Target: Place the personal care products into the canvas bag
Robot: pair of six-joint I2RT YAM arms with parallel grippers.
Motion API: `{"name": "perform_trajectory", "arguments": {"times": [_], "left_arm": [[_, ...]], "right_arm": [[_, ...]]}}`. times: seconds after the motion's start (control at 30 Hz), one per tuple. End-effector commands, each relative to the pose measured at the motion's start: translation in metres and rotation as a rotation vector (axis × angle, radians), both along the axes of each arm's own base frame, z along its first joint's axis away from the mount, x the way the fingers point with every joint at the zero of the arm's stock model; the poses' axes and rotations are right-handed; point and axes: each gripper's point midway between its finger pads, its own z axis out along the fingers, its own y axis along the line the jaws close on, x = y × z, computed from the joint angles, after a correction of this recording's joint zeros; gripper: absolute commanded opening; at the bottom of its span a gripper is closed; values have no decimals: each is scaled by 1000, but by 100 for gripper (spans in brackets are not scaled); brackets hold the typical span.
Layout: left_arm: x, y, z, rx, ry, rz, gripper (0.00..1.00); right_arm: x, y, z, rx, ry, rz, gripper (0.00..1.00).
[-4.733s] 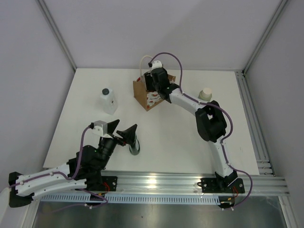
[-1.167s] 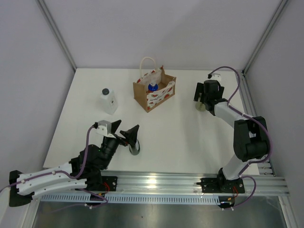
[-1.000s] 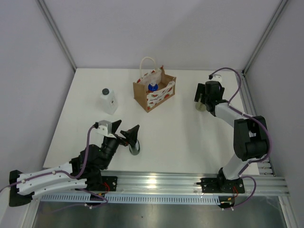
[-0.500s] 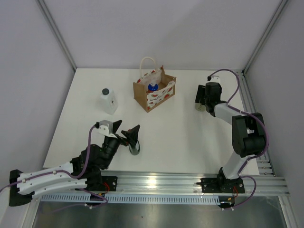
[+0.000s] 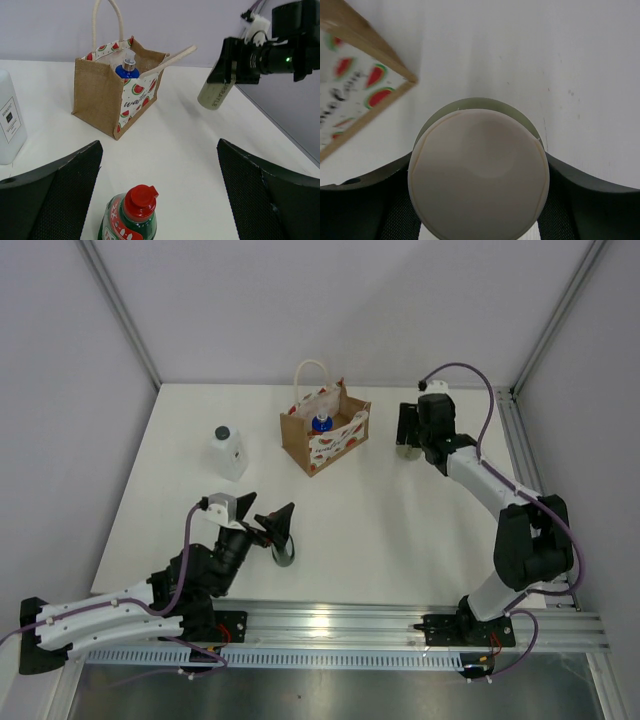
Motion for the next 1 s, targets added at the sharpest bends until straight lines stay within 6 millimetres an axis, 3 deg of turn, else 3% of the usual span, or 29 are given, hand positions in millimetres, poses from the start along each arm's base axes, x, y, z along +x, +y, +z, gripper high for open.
{"name": "perform_trajectory", "arguments": {"times": [0.0,0.03,0.07,0.17,0.2,0.27,0.3,0.33,0.43,0.57,0.6,0.63,0.7,0.77,0.8,0.97], "left_arm": [[-1,2,13,-49,-17,-2,99],[-1,2,14,-50,-17,0,99],[-2,1,13,-51,-15,-5,99],[-2,1,14,-57,-13,-6,99],[-2,1,12,-50,-12,-7,99],[-2,0,12,-51,-12,-9,99],[-2,0,11,-49,-10,-8,99],[-3,0,12,-49,-10,-11,99],[-3,3,14,-61,-13,-9,99],[-4,4,16,-72,-17,-13,99],[-4,2,15,-69,-16,-17,99],[-4,2,13,-65,-15,-17,99],[-4,1,15,-70,-14,-22,99],[-4,0,14,-64,-11,-24,99],[-4,0,14,-64,-11,-26,99],[-5,1,16,-74,-14,-29,99]], "right_arm": [[11,23,176,56,-404,5,0],[8,26,192,56,-430,9,0],[7,30,221,71,-484,8,0],[6,43,256,75,-551,23,0],[5,48,282,93,-599,30,0],[11,60,290,103,-611,53,0],[12,64,308,128,-645,62,0],[15,72,312,145,-652,87,0],[30,88,314,173,-669,110,0],[46,120,300,195,-659,181,0],[54,130,286,208,-631,204,0],[56,136,292,236,-665,224,0],[64,155,275,251,-639,279,0],[70,163,268,249,-627,282,0],[76,169,253,242,-599,287,0],[86,184,218,241,-533,302,0]]}}
